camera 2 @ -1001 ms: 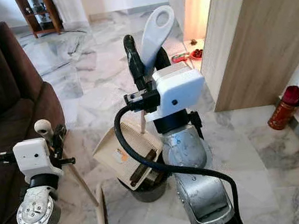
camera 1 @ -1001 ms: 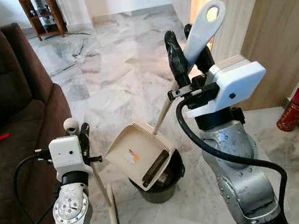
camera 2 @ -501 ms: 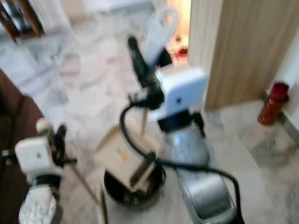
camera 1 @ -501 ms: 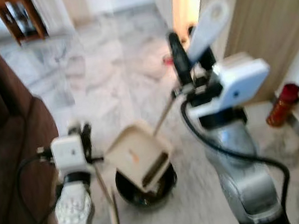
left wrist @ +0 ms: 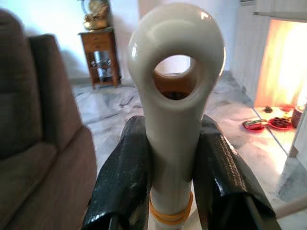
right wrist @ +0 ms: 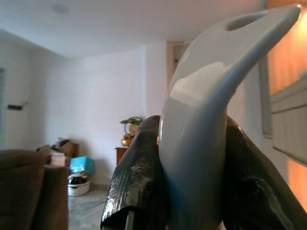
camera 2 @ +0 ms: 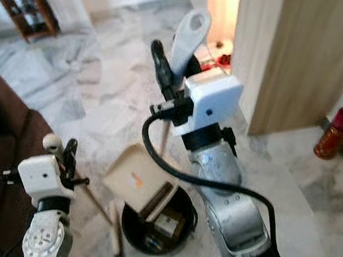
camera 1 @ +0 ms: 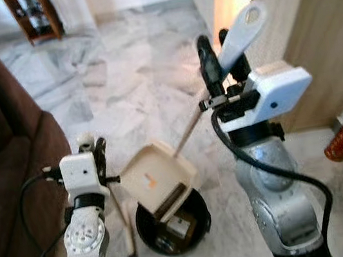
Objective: Sweep floor
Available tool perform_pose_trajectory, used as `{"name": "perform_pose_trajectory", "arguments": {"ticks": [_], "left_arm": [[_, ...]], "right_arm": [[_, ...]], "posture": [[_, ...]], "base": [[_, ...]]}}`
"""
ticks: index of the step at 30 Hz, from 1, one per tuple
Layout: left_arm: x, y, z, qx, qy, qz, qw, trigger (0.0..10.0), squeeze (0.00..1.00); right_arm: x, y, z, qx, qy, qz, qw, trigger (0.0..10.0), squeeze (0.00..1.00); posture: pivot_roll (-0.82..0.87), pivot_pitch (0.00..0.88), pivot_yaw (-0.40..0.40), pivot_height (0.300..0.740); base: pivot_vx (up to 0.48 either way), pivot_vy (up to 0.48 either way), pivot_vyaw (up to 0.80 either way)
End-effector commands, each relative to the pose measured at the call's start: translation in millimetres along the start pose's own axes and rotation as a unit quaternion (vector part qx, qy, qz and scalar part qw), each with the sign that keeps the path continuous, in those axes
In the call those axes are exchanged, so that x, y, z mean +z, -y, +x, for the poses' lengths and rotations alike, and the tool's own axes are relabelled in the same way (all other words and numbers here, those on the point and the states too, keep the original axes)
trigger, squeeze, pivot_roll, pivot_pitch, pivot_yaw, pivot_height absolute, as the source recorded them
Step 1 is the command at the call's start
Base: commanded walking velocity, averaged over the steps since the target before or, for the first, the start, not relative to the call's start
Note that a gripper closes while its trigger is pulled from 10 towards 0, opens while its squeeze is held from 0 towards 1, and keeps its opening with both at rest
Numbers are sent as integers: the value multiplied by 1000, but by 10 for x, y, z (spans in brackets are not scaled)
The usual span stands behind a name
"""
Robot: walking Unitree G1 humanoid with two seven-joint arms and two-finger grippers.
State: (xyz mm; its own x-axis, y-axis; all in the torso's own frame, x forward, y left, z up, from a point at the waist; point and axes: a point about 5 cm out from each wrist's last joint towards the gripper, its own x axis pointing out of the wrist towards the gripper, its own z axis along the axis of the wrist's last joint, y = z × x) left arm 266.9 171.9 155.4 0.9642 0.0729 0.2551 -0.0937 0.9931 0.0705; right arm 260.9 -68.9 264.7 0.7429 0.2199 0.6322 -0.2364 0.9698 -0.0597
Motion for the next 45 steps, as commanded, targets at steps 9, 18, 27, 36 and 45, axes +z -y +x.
{"name": "perform_pose_trajectory", "arguments": {"ticks": [9,18,27,36,45], "left_arm": [[68,-40,-5,5,19,15,1000,10000,0],[63,-40,-11,5,18,14,1000,10000,0],[61,-16,-14,-3,19,21,1000,10000,0],[54,-24,-19,-4,16,21,1000,10000,0],[37,-59,-50,-6,12,25,1000,10000,0]], "right_arm": [[327,-154,3,33,90,-3,995,10000,0],[331,-204,-16,52,97,-27,994,10000,0],[258,-49,-1,25,86,-95,991,10000,0],[121,455,-45,-18,56,-220,974,10000,0],[-147,927,-302,-80,-30,-280,956,10000,0]], "posture": [[12,101,27,740],[12,101,27,740],[10,98,25,740],[6,100,26,740],[-2,104,30,740]], "base": [[0,0,0],[0,0,0],[0,0,0],[0,0,0],[0,0,0]]}}
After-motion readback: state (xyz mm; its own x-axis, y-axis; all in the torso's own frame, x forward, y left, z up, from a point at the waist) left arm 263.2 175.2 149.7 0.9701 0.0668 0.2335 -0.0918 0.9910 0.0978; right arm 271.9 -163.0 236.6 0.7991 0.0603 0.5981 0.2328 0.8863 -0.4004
